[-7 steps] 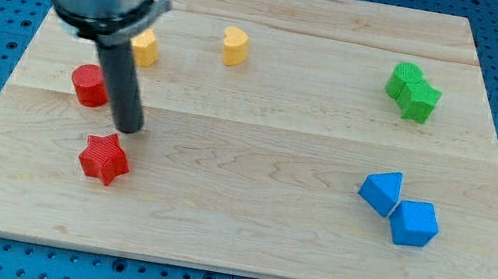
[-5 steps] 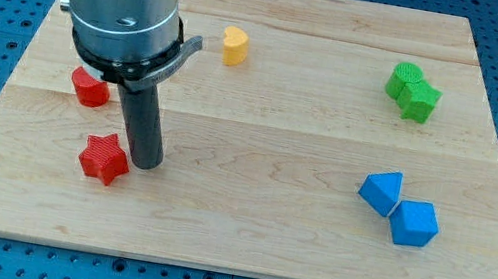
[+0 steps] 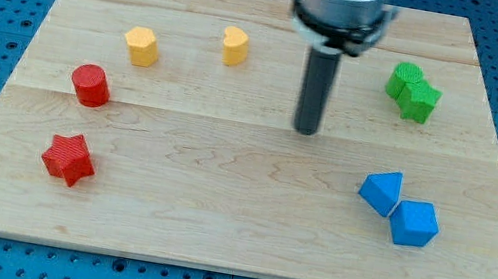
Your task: Move green star along with green circle horizontally towards yellow heart
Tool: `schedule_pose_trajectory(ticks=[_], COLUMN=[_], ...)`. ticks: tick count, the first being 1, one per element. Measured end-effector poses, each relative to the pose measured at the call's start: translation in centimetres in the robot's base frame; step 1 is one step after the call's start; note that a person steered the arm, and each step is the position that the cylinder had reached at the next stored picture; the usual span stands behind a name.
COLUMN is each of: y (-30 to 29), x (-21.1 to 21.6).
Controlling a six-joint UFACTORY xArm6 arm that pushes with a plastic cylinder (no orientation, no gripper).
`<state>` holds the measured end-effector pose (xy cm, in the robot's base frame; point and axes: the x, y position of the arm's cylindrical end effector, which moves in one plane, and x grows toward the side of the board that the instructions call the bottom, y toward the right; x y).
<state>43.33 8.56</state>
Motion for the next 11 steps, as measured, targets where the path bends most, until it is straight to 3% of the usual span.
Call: schedule_pose_trajectory(ticks=[3, 4, 11], y=[15.4, 17.2, 17.7], x=[-3.9, -6.1, -9.9])
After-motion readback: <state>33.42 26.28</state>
